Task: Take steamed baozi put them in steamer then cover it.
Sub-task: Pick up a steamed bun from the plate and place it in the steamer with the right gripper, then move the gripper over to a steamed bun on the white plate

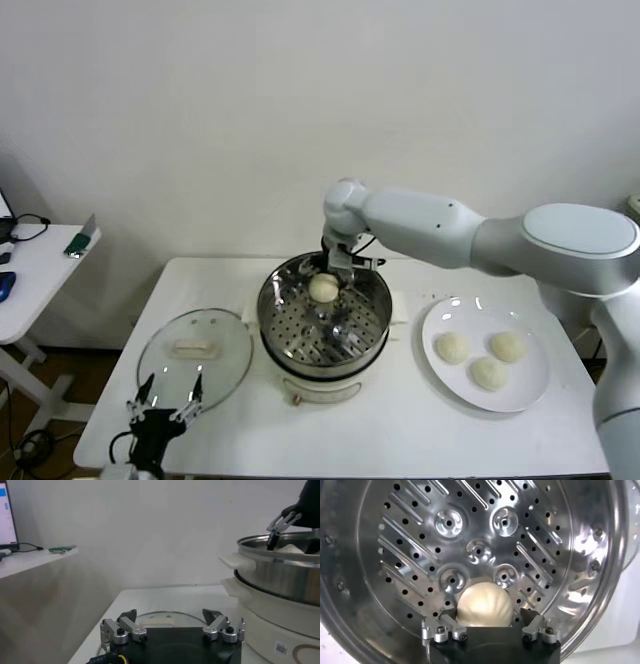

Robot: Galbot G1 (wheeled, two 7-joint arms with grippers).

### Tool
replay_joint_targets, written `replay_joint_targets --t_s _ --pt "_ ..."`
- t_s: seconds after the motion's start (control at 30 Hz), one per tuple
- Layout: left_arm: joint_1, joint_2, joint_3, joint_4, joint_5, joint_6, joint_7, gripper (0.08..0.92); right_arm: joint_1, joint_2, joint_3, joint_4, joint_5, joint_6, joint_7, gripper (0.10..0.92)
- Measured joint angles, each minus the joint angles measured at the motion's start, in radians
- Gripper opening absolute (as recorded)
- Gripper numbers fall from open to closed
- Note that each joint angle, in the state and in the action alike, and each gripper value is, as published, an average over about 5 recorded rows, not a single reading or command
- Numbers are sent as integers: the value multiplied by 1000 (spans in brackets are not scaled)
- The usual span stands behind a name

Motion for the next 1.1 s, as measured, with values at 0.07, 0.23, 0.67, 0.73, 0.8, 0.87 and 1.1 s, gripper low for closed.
replay_joint_targets --t_s 0.07,0.23,0.67,0.73,0.8,0.87,1.1 --pt "3 0 1 -3 3 2 1 823 40 -14 -22 21 62 -7 -16 823" --pt "6 -1 7 -10 10 6 2 823 167 -78 -117 84 277 -61 -83 823" --pt "-5 -2 15 -17 15 19 3 823 352 -422 -375 287 616 -445 -168 823" --pt "-7 -2 16 -15 16 19 3 823 351 -480 -392 325 635 -518 -155 823" --pt "-9 -2 16 -13 16 19 3 823 340 -532 -401 359 644 -588 -137 823" --pt "-11 -3 16 -12 16 19 3 823 321 -576 -402 386 645 -651 -118 823" --pt "-11 -8 12 -6 17 18 2 823 193 -668 -335 418 598 -813 -51 823"
